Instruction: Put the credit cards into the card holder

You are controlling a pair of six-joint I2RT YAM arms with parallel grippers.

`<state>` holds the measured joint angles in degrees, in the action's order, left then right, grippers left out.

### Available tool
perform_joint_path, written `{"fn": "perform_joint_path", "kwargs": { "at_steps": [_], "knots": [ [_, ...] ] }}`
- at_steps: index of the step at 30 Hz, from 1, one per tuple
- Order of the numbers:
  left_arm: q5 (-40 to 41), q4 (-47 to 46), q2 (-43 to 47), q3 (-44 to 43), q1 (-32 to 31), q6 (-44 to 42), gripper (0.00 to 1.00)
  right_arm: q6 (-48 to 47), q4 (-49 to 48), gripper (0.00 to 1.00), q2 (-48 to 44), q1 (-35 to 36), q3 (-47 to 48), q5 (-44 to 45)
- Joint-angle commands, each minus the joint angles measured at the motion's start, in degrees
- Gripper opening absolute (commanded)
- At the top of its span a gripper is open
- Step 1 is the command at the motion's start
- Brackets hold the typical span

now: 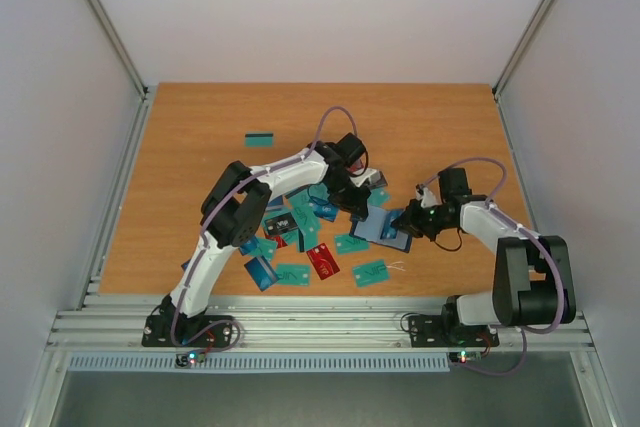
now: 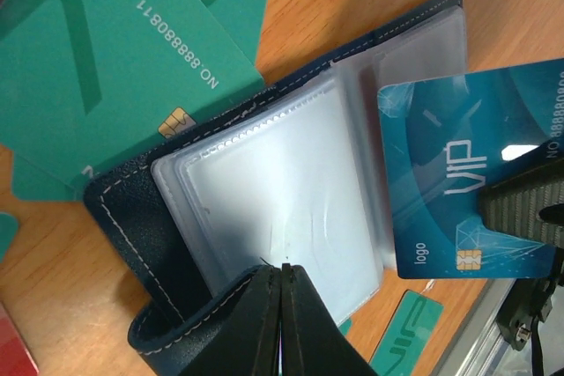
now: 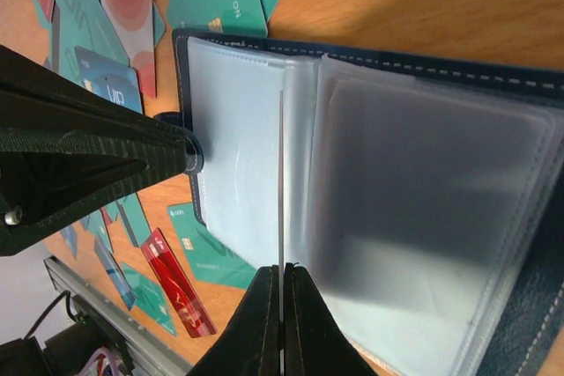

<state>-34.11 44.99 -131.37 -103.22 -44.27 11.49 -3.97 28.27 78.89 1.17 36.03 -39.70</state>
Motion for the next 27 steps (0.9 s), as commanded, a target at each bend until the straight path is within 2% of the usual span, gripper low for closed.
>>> {"fn": "perform_joint_path", "kwargs": {
  "at_steps": [1,18,27],
  "knots": [
    [1.04,-0.53,-1.13,-2.16,-0.11,-1.33,0.03,-0.97,-3.52,0.01,1.82,-0.36,0.04,-0.95],
    [2.46,0.47,-2.90,-0.68,0.30,-2.43,0.03,-0.36,-6.62,0.01,4.69,-0.31,-1.11,-2.74],
    [2.54,0.86,-3.61,-0.32,0.33,-2.76,0.03,0.98,-4.66,0.01,3.73,-0.38,-2.06,-0.87]
  ]
}}
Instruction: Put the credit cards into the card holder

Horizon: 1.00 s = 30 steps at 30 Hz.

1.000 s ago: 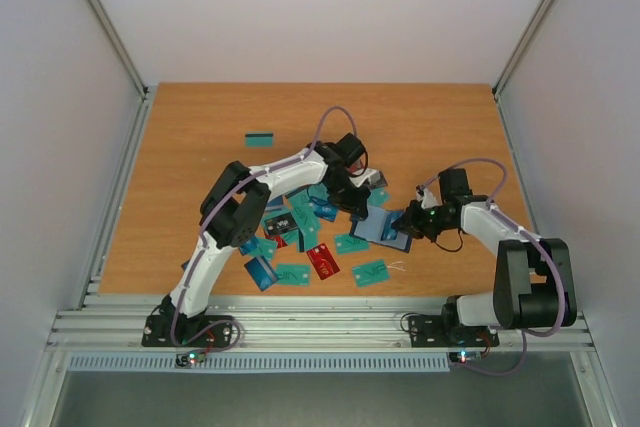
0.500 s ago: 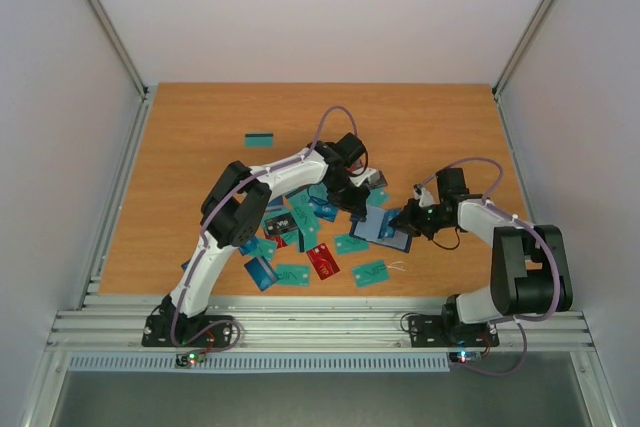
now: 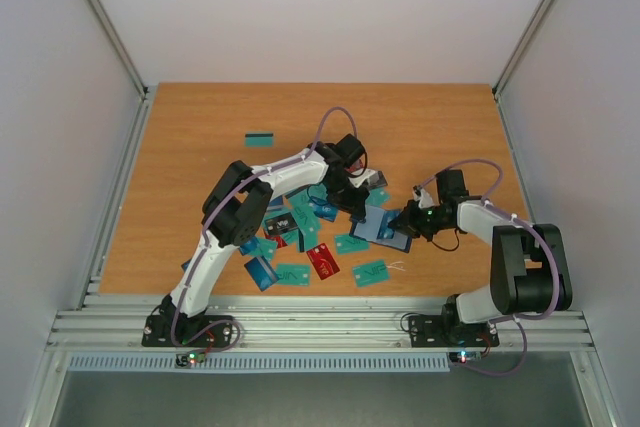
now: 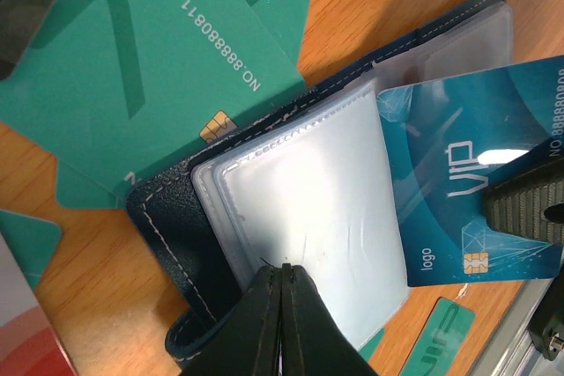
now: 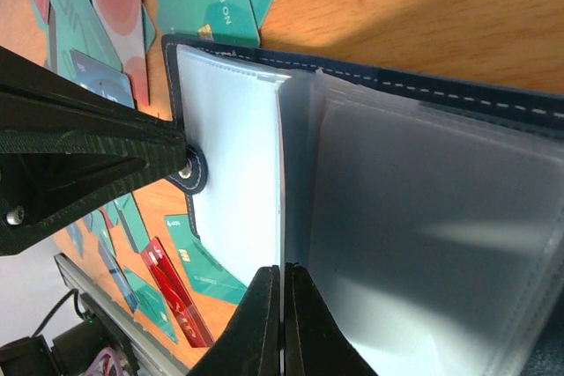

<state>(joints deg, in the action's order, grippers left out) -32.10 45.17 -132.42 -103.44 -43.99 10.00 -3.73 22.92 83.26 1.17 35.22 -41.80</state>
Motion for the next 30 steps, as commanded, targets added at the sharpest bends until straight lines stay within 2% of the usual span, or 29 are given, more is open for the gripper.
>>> {"fn": "perform_joint_path", "kwargs": {
  "at_steps": [1,13,22,30],
  "knots": [
    [0.62,0.80,-2.51,-0.10,0.12,-1.22,0.03,0.91,0.99,0.01,-1.01,-0.37,-1.48,1.52],
    [0.28,1.01,-2.84,0.17,0.13,-1.28,0.03,1.93,2.51,0.01,-3.10,-0.33,-1.58,3.96],
    [-0.11,1.52,-3.35,0.17,0.13,-1.39,0.03,6.62,-6.35,0.01,-0.21,-0.38,-3.94,-0.39],
    [-0.25,2.03,-3.72,0.21,0.05,-1.39,0.03,6.25,-7.14,0.01,-0.02,-0.38,-4.53,-0.33]
  ]
}}
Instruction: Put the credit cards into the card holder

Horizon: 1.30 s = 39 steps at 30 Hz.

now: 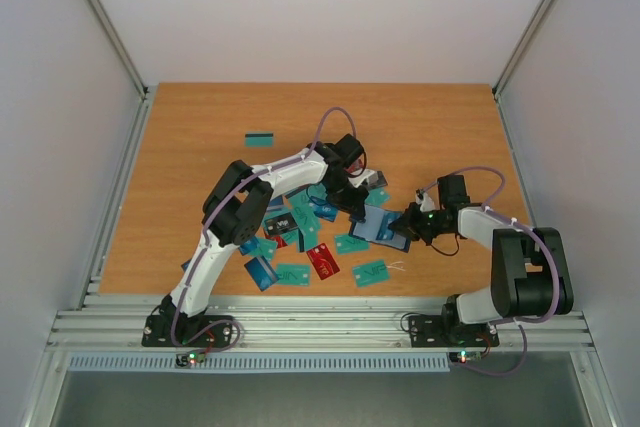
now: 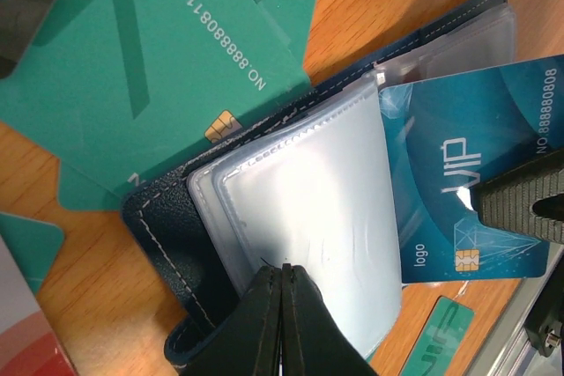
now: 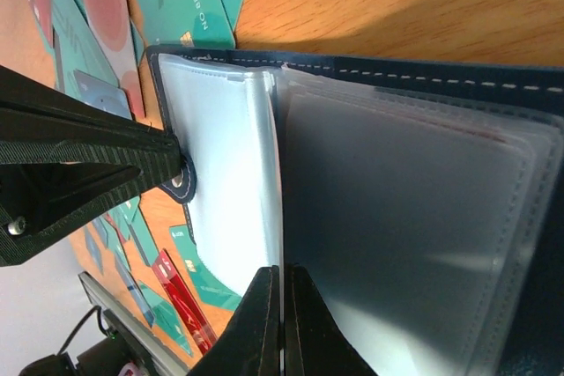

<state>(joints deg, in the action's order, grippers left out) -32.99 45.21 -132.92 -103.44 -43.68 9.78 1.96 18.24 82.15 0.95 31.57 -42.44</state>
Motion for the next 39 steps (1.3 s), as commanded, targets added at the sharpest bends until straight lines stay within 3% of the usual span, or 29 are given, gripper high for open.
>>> {"fn": "perform_joint_path", "kwargs": {
  "at_steps": [1,18,26,33,39],
  "knots": [
    [0.76,2.12,-3.30,0.15,-0.19,-1.17,0.03,0.59,-2.81,0.01,1.08,-0.16,-1.02,0.07],
    [5.04,2.99,-0.76,-0.40,-0.18,-0.92,0.05,1.38,-4.88,0.01,0.56,-0.12,-1.23,-1.22],
    [7.34,3.95,1.08,-1.86,-0.14,-1.12,0.29,1.60,-6.33,0.01,2.36,-0.15,-1.43,-2.52],
    [12.13,4.96,0.99,-1.02,0.09,-1.63,0.32,2.14,-7.93,0.01,3.42,-0.12,-1.85,-3.43],
    [14.13,4.29,2.77,0.70,0.09,-2.34,0.46,2.68,-8.87,0.01,3.19,-0.16,-2.39,-2.93]
  ]
}}
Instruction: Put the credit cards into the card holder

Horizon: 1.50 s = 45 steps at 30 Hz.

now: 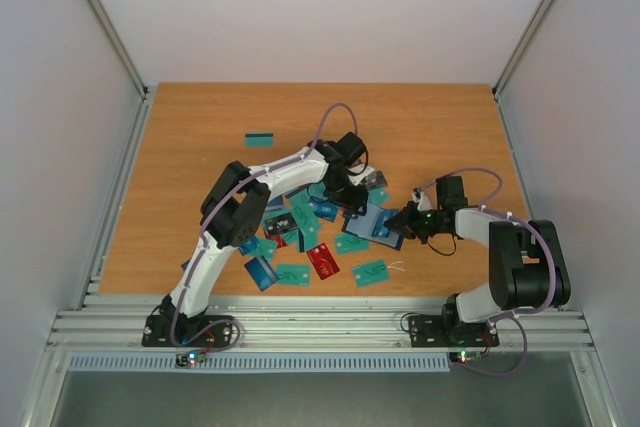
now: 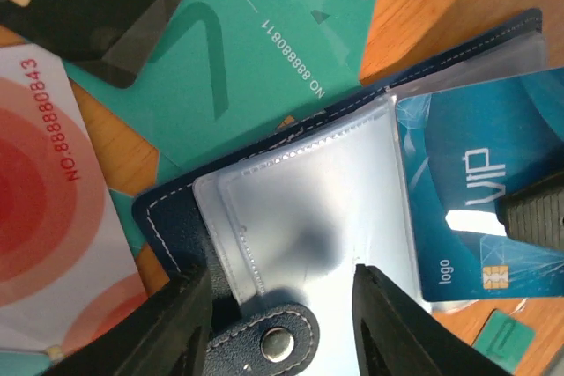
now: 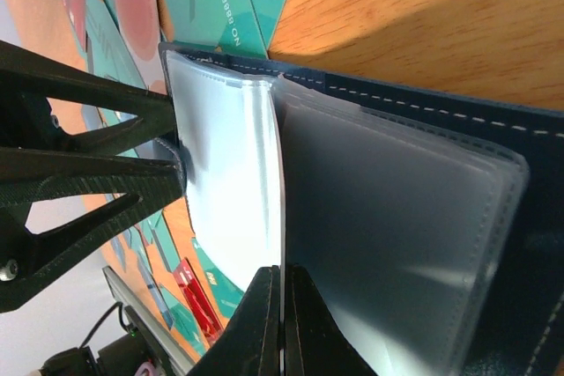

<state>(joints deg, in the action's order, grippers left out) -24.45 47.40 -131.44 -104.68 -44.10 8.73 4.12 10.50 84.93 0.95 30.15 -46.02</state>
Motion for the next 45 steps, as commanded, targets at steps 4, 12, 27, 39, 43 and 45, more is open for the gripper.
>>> {"fn": "perform_joint_path", "kwargs": {
  "at_steps": [4,12,27,39,43,45],
  "knots": [
    [6.09,2.02,2.75,3.00,0.46,-1.56,0.53,0.86,-1.53,0.01,0.00,-0.16,-1.19,0.78],
    [3.54,1.93,1.38,4.41,0.37,-2.50,0.47,2.96,-4.83,0.01,-0.71,0.19,-2.11,-0.34],
    [2.19,1.95,-1.33,4.14,0.07,-1.71,0.23,3.70,-7.98,0.01,0.03,2.74,-3.08,0.17],
    [2.04,2.22,-1.80,3.98,0.06,-1.42,0.19,3.84,-7.71,0.01,0.08,3.61,-2.86,-0.35],
    [2.11,2.50,-2.40,3.53,0.15,-1.35,0.19,4.70,-7.93,0.01,0.07,3.96,-3.58,-1.32],
    [2.12,2.57,-2.56,3.50,0.15,-1.31,0.18,5.06,-7.62,0.01,0.06,4.05,-3.81,-1.56]
  ]
}}
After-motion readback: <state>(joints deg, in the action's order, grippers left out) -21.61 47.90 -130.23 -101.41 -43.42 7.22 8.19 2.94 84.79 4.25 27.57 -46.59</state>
